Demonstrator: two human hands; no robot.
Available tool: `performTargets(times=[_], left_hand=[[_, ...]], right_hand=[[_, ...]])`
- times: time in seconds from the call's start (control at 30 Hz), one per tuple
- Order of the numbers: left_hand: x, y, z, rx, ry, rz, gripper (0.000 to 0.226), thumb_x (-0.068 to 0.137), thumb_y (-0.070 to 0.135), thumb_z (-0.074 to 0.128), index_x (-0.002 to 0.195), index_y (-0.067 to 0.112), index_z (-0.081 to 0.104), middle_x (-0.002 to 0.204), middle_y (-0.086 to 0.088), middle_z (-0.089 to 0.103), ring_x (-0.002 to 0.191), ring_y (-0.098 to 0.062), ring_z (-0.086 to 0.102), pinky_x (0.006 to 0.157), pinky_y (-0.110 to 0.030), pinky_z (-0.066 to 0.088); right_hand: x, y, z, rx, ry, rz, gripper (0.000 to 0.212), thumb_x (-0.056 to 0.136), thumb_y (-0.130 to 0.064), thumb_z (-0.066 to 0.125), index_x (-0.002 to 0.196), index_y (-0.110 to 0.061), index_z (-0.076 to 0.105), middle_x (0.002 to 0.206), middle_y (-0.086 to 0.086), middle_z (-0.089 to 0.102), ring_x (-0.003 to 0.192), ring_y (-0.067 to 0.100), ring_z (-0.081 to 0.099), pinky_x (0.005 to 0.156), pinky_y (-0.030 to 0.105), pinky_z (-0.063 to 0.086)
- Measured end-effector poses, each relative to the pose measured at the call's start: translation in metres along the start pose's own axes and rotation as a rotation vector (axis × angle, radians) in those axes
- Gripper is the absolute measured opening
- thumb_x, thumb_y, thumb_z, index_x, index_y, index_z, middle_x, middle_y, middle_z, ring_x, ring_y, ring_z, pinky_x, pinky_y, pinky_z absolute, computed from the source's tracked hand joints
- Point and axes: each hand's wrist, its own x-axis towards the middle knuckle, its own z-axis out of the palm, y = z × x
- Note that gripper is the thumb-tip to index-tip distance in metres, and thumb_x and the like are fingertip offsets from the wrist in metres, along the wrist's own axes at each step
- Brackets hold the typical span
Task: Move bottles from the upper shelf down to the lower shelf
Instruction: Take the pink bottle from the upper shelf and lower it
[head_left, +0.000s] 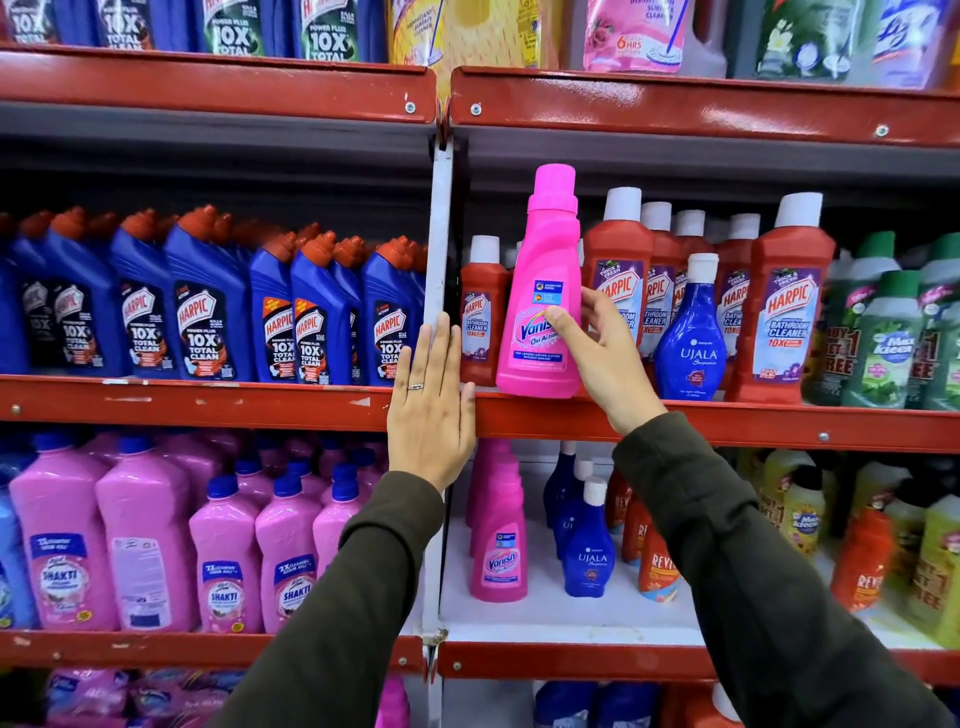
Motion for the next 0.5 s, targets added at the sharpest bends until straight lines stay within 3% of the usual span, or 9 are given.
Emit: performTargets(times=[0.1, 0.23, 0.37, 0.5], left_hand=[[-0.003, -0.002, -0.003, -0.051, -0.001, 0.022, 0.061, 0.106, 0.026, 0.035, 0.162, 0.007, 0.019, 0.173, -0.008, 0.012, 0.161, -0.021, 0.009, 0.131, -0.045, 0.015], [-0.019, -0.003, -0.006, -0.1, 0.027, 0.016, 0.061, 0.105, 0.027, 0.03, 0.162, 0.006, 0.022, 0.172, -0.01, 0.016, 0.161, -0.023, 0.009, 0.132, -0.042, 0.006], [-0.054, 0.001, -0.002, -0.109, 0.034, 0.001, 0.062, 0.103, 0.026, 0.03, 0.162, 0.007, 0.021, 0.172, -0.01, 0.017, 0.161, -0.02, 0.004, 0.131, -0.037, -0.003], [-0.103, 0.004, 0.008, -0.137, -0.031, -0.04, 0.066, 0.102, 0.026, 0.032, 0.164, 0.011, 0.013, 0.172, -0.009, 0.016, 0.161, -0.019, 0.001, 0.131, -0.037, -0.004]], right_hand=[[-0.016, 0.002, -0.004, 0.015, -0.028, 0.01, 0.045, 0.098, -0.027, 0.062, 0.14, -0.015, 0.048, 0.116, -0.014, 0.063, 0.101, 0.0, 0.067, 0.077, 0.016, 0.059], [-0.045, 0.02, -0.005, 0.06, -0.04, 0.03, 0.043, 0.097, -0.024, 0.064, 0.137, -0.015, 0.051, 0.119, -0.012, 0.066, 0.101, -0.007, 0.069, 0.082, 0.017, 0.058], [-0.082, 0.05, -0.006, 0.105, -0.038, 0.069, 0.042, 0.095, -0.023, 0.067, 0.134, -0.017, 0.054, 0.126, -0.003, 0.069, 0.112, 0.005, 0.069, 0.089, 0.025, 0.059], [-0.124, 0.087, -0.005, 0.092, -0.079, 0.102, 0.043, 0.094, -0.023, 0.068, 0.134, -0.017, 0.053, 0.121, -0.011, 0.071, 0.112, 0.005, 0.069, 0.088, 0.023, 0.058]])
